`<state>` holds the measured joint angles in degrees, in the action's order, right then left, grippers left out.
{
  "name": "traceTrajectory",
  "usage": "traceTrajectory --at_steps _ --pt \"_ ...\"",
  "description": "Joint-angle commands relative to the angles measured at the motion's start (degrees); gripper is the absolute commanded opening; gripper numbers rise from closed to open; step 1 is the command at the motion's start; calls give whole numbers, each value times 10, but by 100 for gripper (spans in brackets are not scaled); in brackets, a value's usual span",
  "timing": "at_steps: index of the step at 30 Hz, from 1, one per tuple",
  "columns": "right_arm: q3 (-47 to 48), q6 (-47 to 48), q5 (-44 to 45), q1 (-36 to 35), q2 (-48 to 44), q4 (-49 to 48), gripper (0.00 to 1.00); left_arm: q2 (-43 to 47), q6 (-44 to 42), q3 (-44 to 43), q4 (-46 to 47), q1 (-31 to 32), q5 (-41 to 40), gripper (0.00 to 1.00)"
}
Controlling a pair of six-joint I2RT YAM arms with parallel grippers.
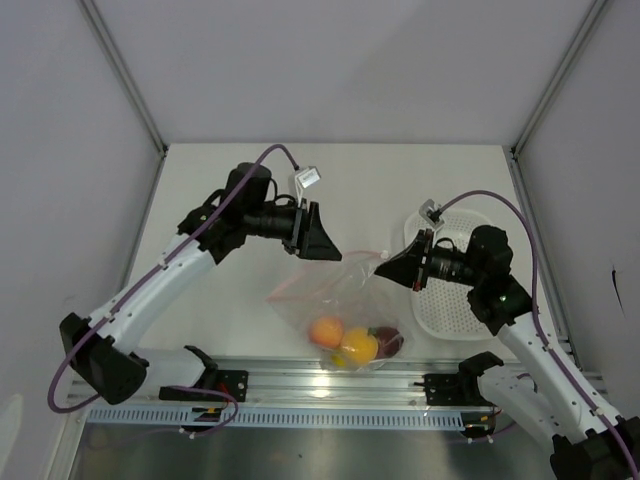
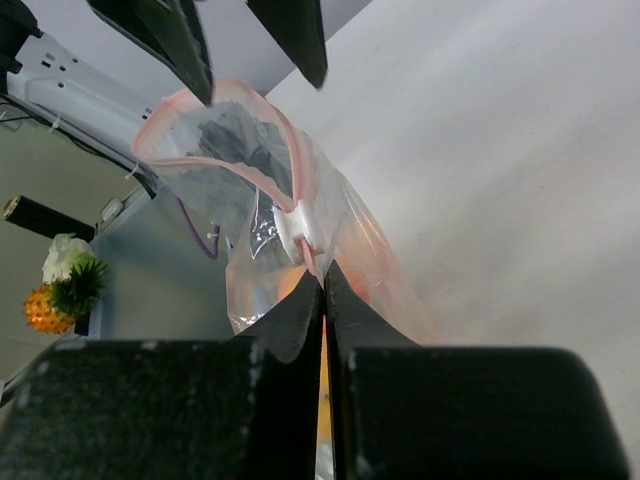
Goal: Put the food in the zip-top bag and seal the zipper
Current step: Zip the zipper food storage bag at the center of the board.
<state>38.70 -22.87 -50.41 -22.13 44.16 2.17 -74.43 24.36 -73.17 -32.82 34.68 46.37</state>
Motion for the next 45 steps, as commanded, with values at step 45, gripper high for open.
traceTrajectory --at_steps 45 --pt "89 43 19 -78 35 103 0 -40 -145 -127 -4 180 -141 49"
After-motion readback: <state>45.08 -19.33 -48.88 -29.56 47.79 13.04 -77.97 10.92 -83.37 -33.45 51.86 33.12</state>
